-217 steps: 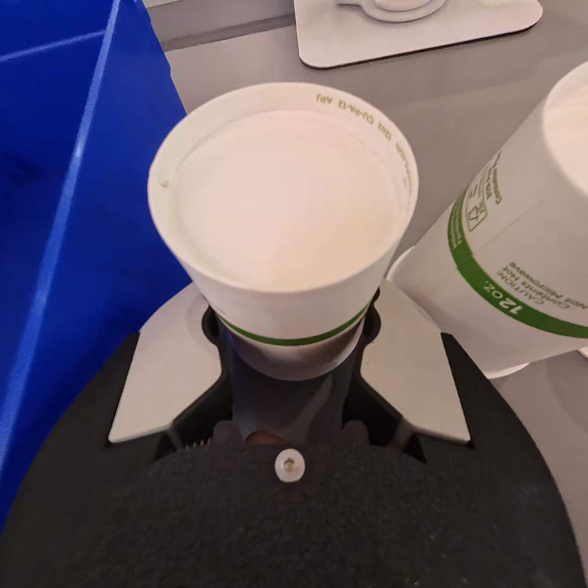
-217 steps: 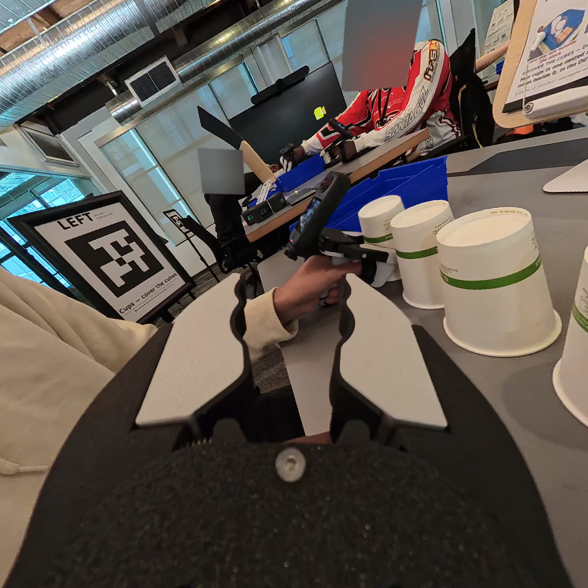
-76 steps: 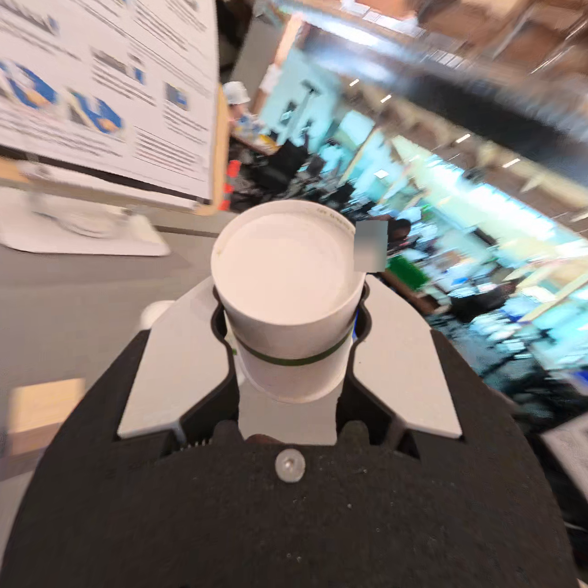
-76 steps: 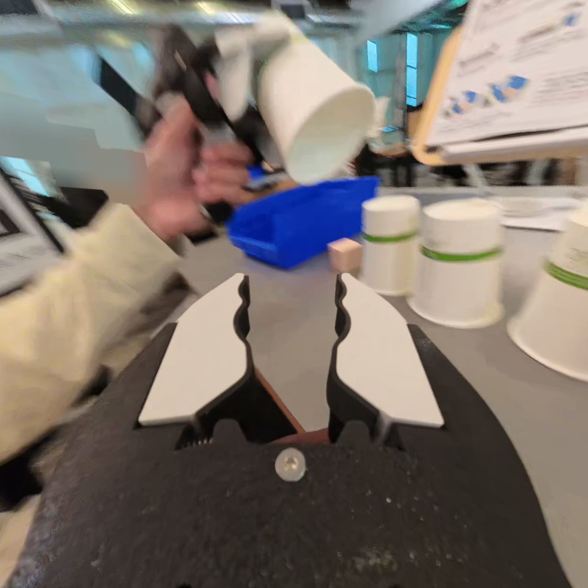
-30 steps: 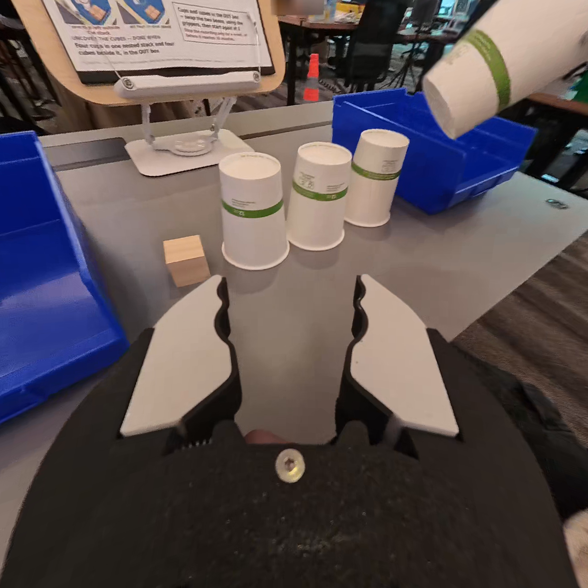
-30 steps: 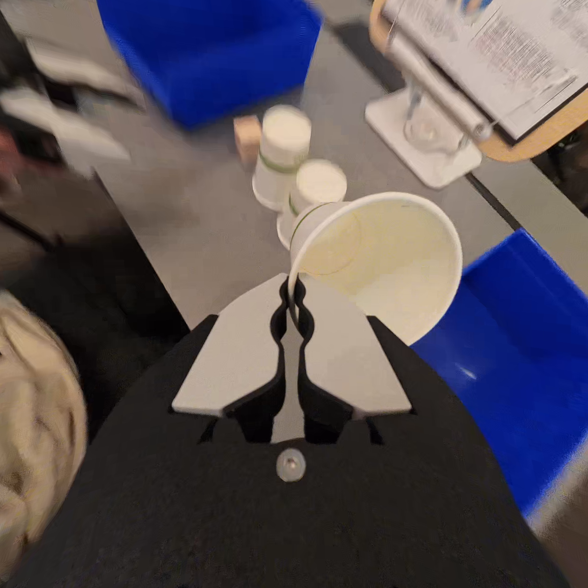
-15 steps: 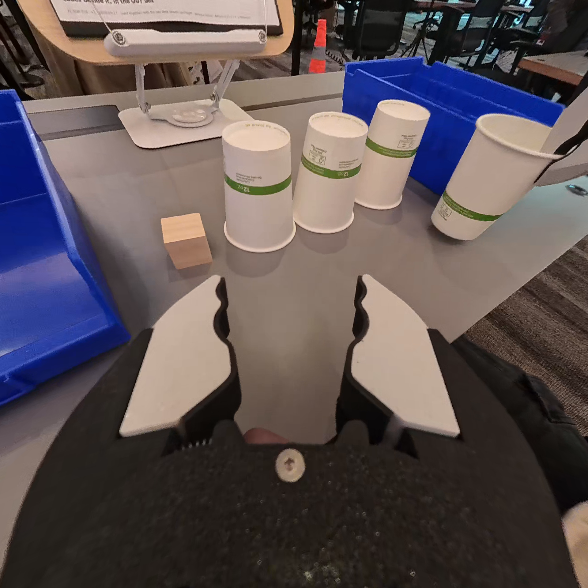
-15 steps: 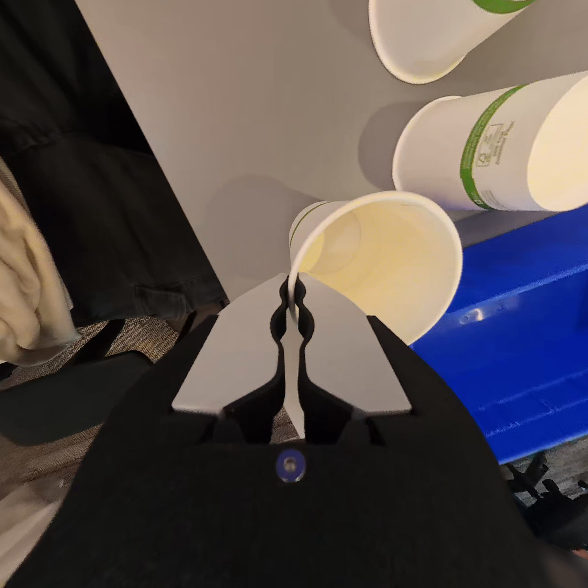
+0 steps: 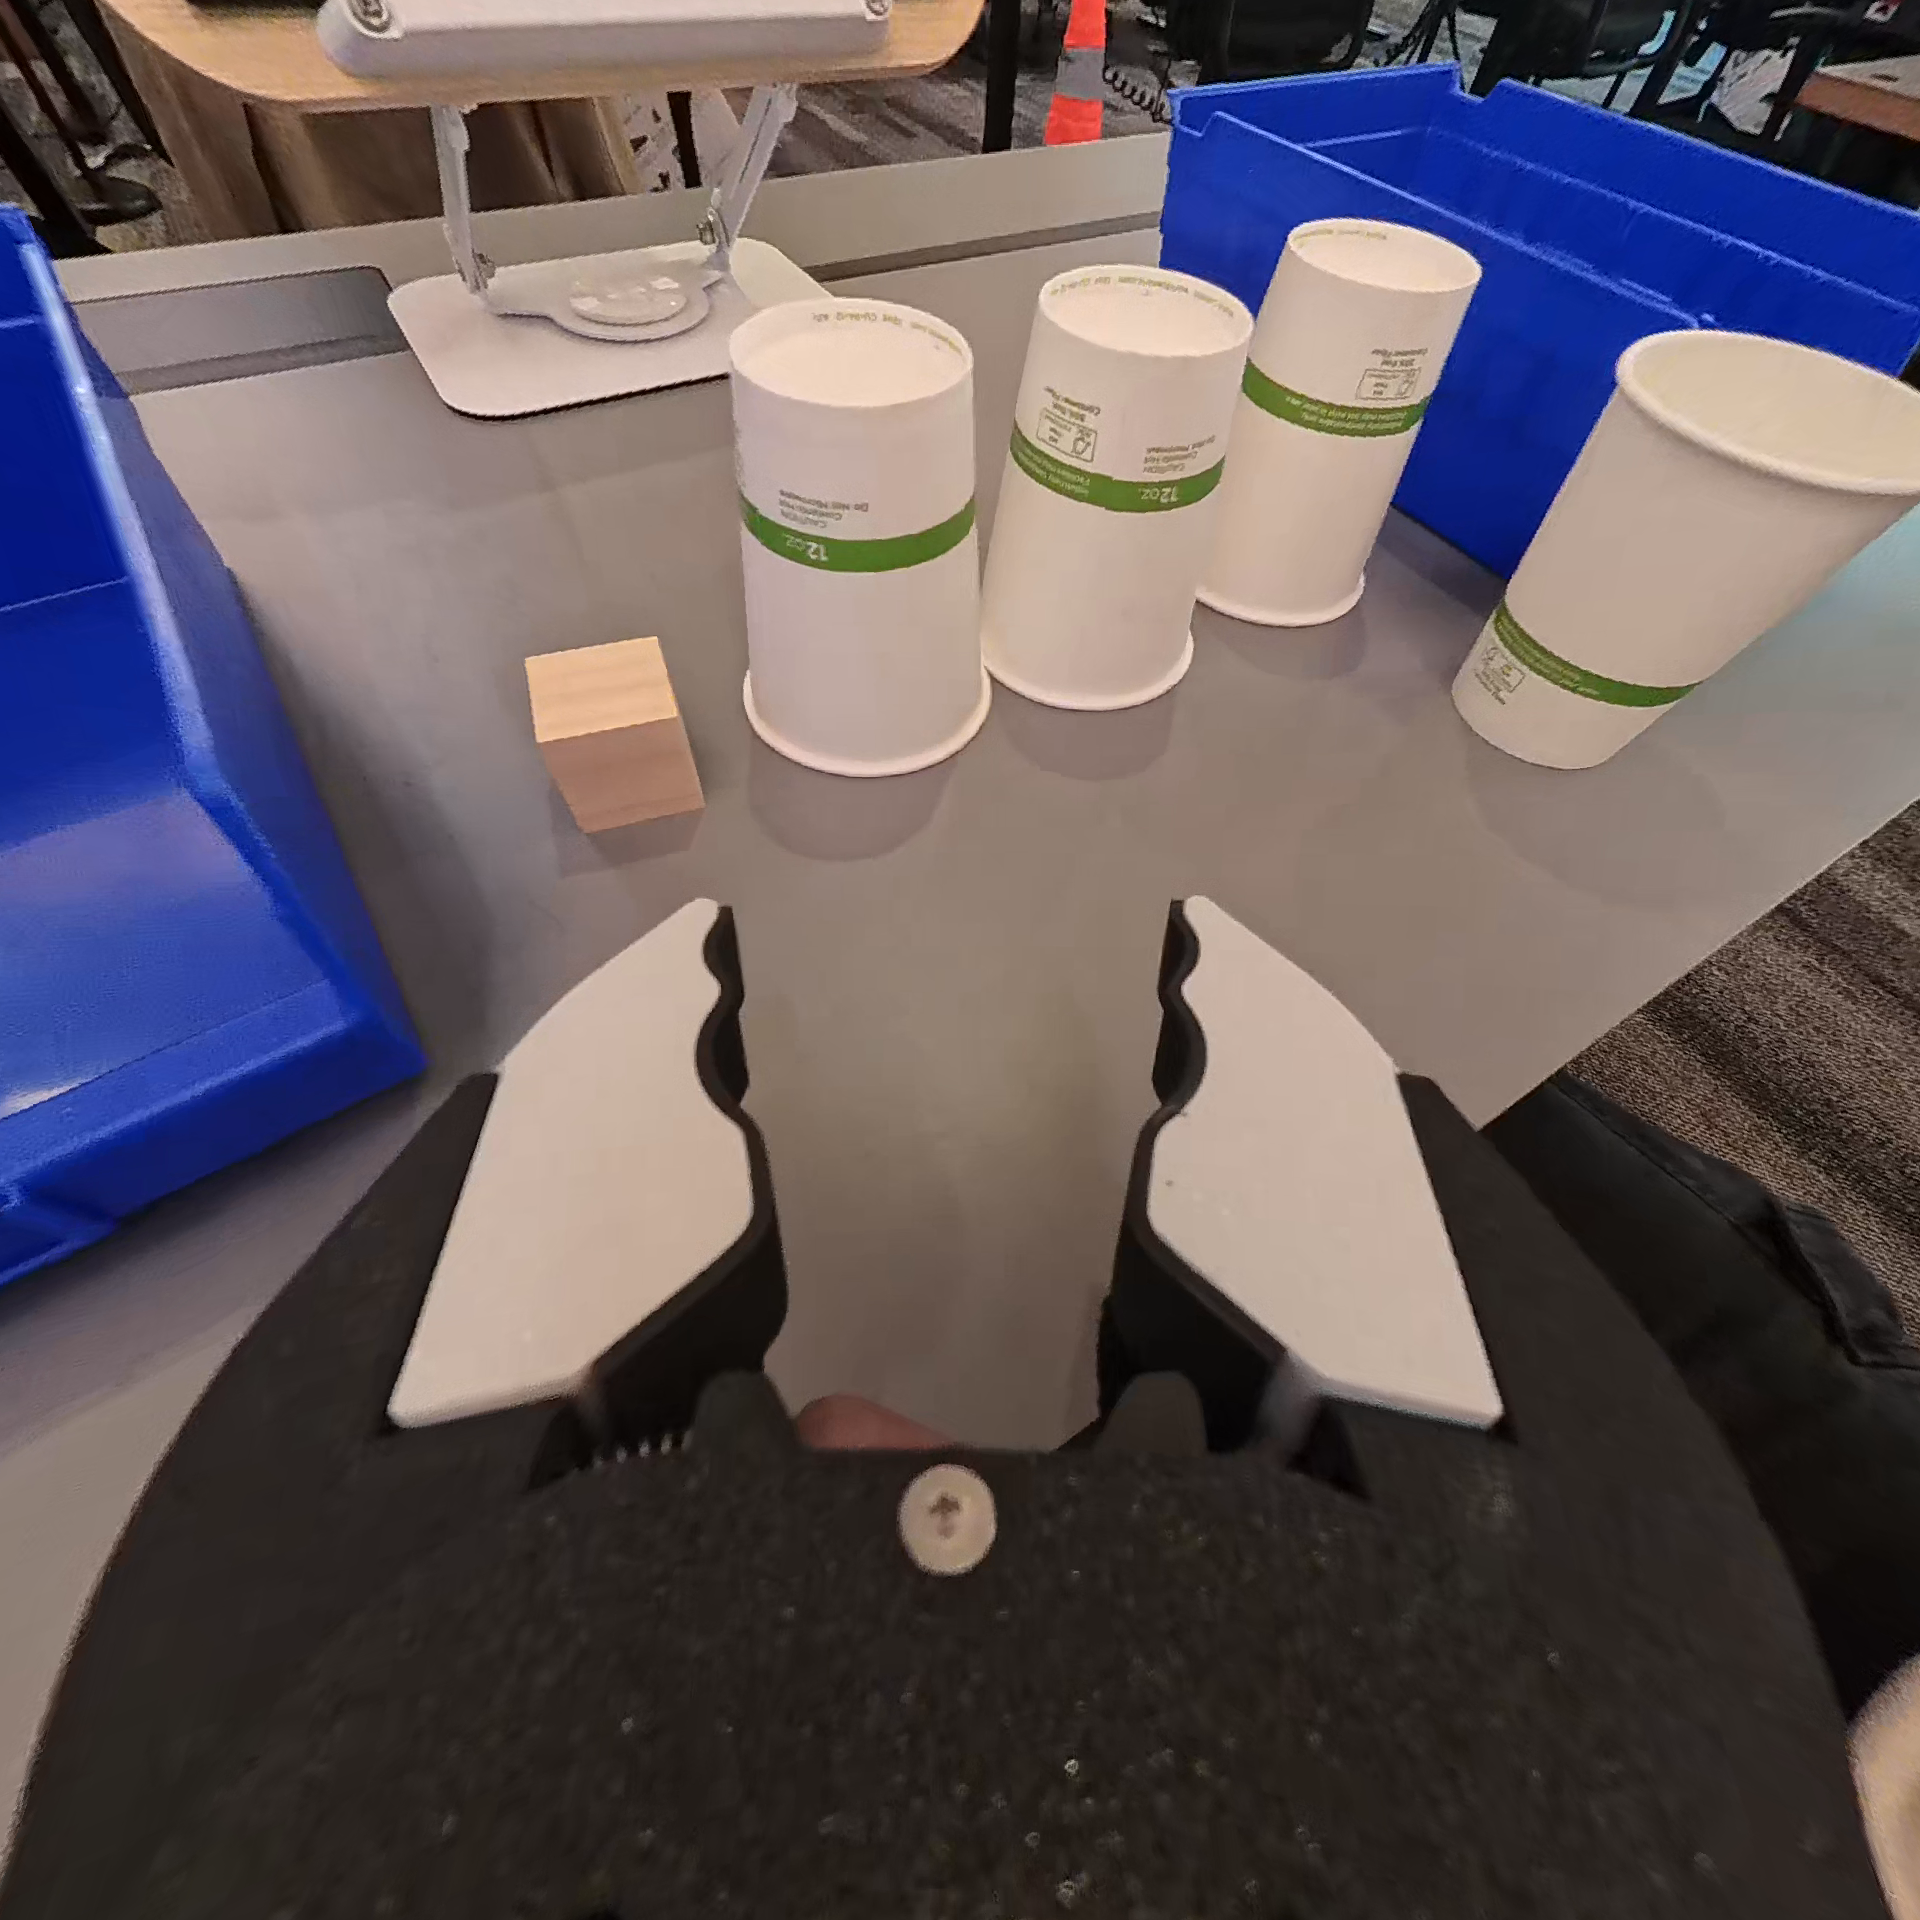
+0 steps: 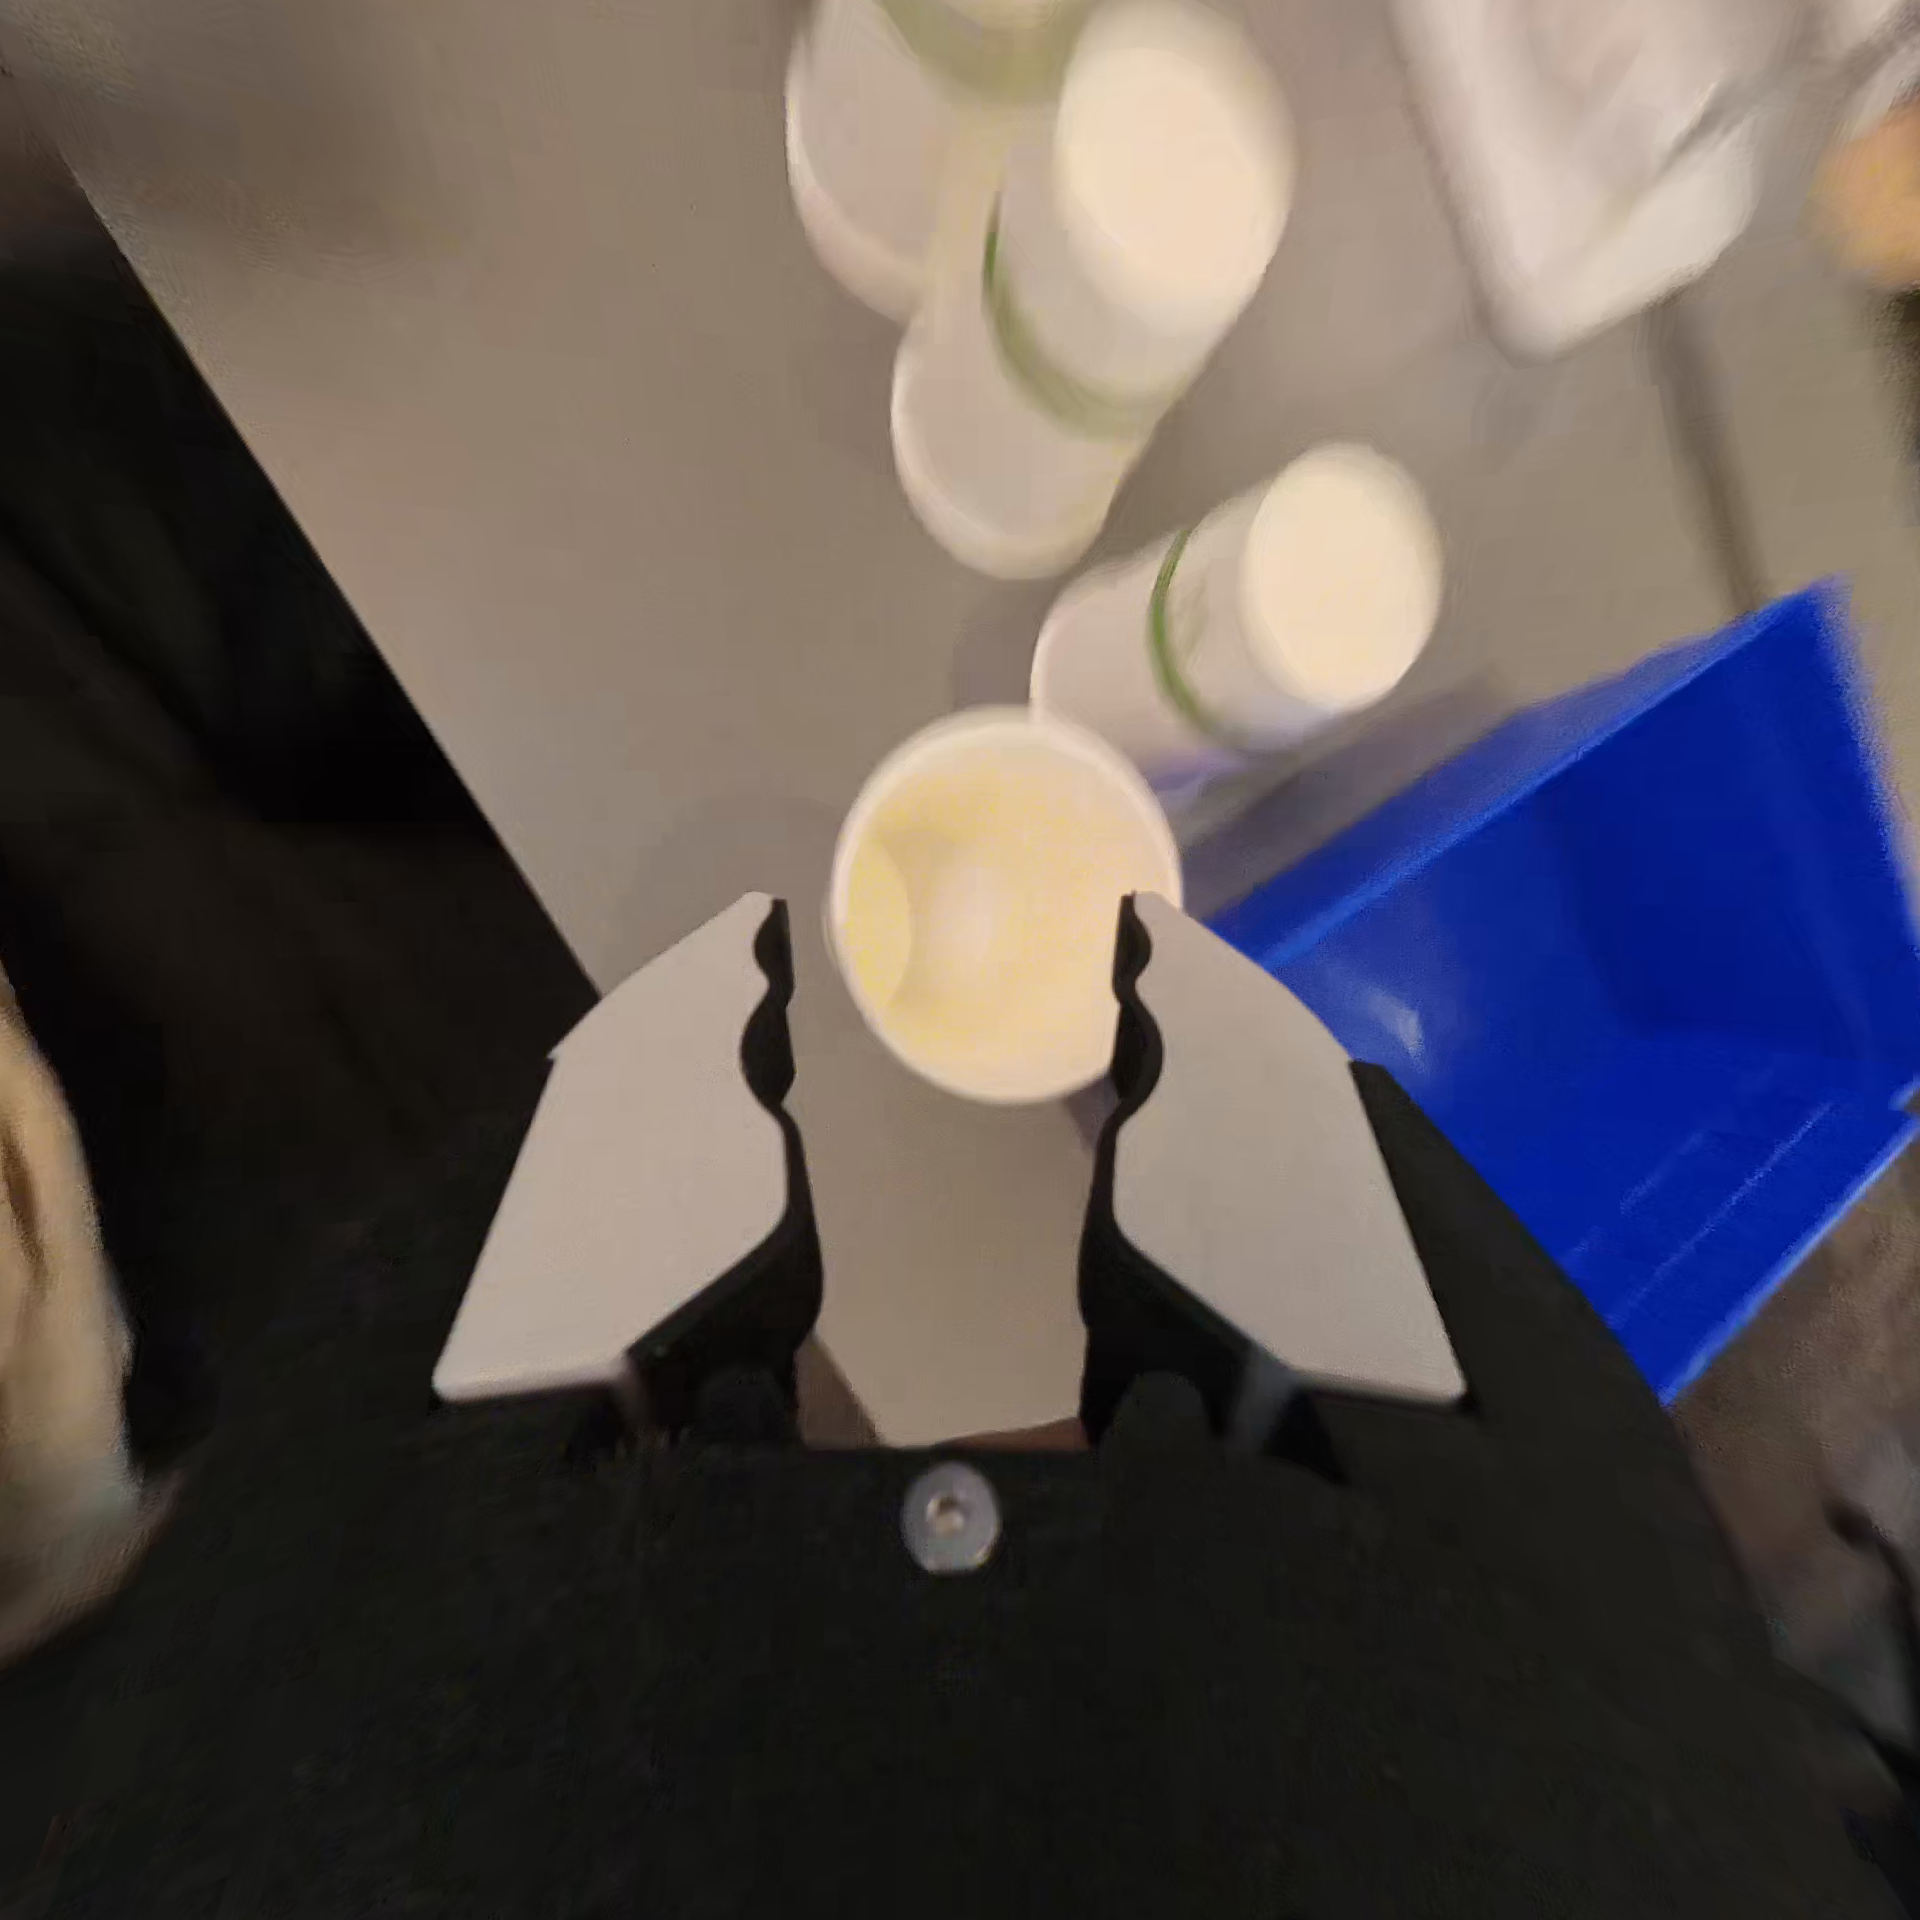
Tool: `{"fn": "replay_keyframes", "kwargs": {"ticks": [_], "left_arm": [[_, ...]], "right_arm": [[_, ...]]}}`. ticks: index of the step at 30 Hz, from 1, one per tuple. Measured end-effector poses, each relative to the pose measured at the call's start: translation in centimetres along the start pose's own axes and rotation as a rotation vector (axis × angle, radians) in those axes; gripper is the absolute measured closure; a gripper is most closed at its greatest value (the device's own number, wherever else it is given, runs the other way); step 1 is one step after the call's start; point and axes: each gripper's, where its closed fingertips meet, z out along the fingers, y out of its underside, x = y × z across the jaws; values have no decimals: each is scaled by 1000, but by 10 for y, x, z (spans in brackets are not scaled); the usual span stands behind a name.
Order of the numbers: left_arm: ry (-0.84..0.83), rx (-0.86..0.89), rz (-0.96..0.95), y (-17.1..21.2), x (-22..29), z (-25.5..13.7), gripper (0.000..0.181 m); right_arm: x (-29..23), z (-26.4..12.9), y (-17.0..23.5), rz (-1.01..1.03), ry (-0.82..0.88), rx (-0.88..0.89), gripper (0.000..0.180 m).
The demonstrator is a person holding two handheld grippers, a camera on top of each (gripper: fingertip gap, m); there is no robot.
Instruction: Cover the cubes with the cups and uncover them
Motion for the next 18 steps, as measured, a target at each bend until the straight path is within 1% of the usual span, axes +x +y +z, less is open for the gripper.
{"fn": "replay_keyframes", "kwargs": {"ticks": [1,3,5,6,7,8,9,11,13,14,18], "left_arm": [[-8,-1,-1,0,-2,-1,104],[-23,-11,-1,0,-6,-1,104],[-41,-23,9,2,-9,1,104],[-51,-32,19,3,-11,3,104],[-61,-43,28,4,-13,7,104],[-63,-57,35,5,-13,11,103],[-66,-69,35,4,-13,16,102],[-71,-61,25,-5,-13,30,102],[-101,-51,18,-17,-18,49,101],[-122,-48,15,-24,-21,60,100],[-179,-56,0,-50,-34,107,97]], "right_arm": [[-5,-13,-21,19,24,167,123],[-30,-34,-62,81,18,540,120],[-73,-38,-82,172,-81,858,130],[-91,-29,-83,241,-111,959,129],[-107,-13,-80,295,-134,1003,131],[-120,8,-73,321,-137,992,127],[-127,28,-67,347,-113,967,128],[-143,49,-60,315,-112,921,127],[-147,53,-59,248,-54,906,129],[-147,52,-58,242,-38,910,134],[-151,56,-55,275,-78,911,135]]}}
